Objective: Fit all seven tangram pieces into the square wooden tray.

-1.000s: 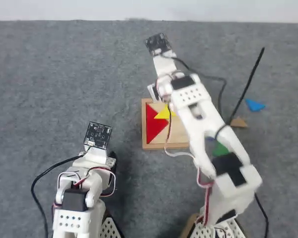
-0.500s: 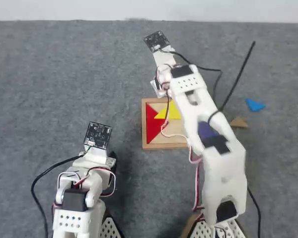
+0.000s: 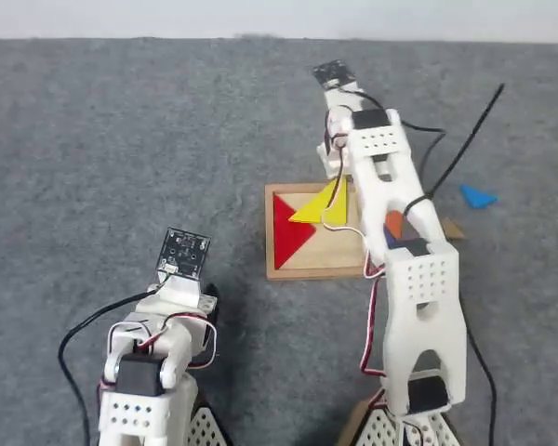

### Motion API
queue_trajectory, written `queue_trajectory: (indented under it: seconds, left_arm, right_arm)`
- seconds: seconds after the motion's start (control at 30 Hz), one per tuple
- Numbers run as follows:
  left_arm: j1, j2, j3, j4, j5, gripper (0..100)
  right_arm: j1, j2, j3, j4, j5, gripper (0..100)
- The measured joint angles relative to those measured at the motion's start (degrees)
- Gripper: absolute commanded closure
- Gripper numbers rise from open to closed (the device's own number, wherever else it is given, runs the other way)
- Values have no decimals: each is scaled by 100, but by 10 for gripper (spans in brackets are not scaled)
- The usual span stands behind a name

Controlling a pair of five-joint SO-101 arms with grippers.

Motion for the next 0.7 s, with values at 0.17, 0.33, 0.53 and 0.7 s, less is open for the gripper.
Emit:
queue_trajectory:
  seconds: [0.17, 0.33, 0.53, 0.7]
  left_arm:
    - [0, 0, 0, 0, 0, 899]
    - [0, 0, 0, 0, 0, 899]
    - [0, 0, 0, 0, 0, 899]
    - [0, 0, 0, 0, 0, 899]
  right_arm:
    - [26, 0, 0, 176, 0, 991]
    - [35, 0, 0, 360, 0, 991]
    - [229, 0, 0, 396, -114, 991]
    - [246, -536, 536, 167, -114, 991]
